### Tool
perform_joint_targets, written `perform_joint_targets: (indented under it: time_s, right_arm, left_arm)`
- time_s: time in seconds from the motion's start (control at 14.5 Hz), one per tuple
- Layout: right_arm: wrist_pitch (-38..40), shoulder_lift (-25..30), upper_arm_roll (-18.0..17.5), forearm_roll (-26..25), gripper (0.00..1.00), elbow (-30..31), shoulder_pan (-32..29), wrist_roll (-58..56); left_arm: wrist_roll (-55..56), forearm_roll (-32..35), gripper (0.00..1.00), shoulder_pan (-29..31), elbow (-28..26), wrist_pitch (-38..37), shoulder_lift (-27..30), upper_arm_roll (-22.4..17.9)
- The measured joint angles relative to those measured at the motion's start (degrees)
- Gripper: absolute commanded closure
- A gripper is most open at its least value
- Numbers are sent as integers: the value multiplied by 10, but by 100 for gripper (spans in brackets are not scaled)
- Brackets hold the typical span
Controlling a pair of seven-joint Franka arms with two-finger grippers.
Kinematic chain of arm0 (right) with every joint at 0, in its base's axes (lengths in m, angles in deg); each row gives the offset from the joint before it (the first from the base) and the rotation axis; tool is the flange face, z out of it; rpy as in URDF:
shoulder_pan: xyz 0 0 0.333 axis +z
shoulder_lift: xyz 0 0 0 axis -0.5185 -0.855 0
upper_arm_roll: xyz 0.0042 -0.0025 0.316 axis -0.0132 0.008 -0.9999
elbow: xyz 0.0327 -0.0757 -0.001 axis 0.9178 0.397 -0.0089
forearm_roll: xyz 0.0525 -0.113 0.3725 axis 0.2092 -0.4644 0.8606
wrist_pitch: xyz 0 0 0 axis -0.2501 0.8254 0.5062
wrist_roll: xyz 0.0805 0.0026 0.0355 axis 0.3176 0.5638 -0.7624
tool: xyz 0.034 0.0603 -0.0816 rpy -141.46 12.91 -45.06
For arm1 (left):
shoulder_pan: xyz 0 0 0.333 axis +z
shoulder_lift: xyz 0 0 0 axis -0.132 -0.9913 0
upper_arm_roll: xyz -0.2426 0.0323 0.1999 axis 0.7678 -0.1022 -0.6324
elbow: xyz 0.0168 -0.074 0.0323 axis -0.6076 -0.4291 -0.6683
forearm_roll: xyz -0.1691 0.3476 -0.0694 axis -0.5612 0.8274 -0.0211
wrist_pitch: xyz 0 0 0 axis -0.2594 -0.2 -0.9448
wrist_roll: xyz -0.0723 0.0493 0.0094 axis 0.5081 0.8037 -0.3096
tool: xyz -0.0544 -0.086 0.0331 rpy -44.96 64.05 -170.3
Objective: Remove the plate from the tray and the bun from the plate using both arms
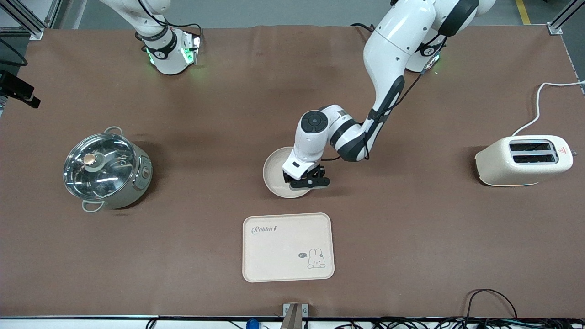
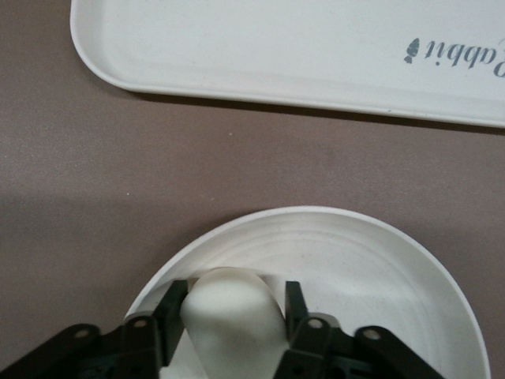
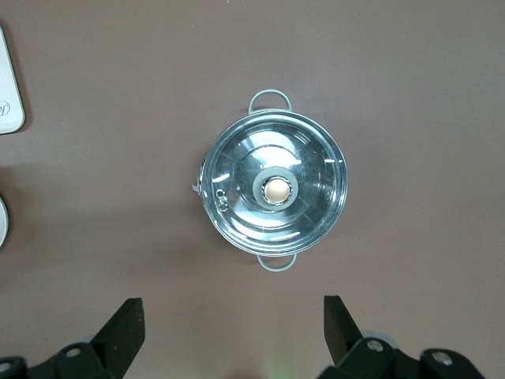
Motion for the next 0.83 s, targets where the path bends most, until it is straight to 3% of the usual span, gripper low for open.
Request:
perform_joint_targets:
  time_s: [0.28,0.48,0.62,0.83]
  right_arm:
    - [-2,-1,-2,0,0,0,3,0]
    - [-2,-1,-3,0,0,0,4,0]
    - [-2,-2,-3,0,0,0,4,0]
    - [-2,-2,-3,0,0,0,4,0]
  left_arm:
    - [2,0,100,0,11,-21,3,0]
    - [-44,1,100,13,53,-146,35,-2]
    - [-118,-12,100,50,72,-208,72,-3]
    - [-264,-49,100,145,66,-231,110,-4]
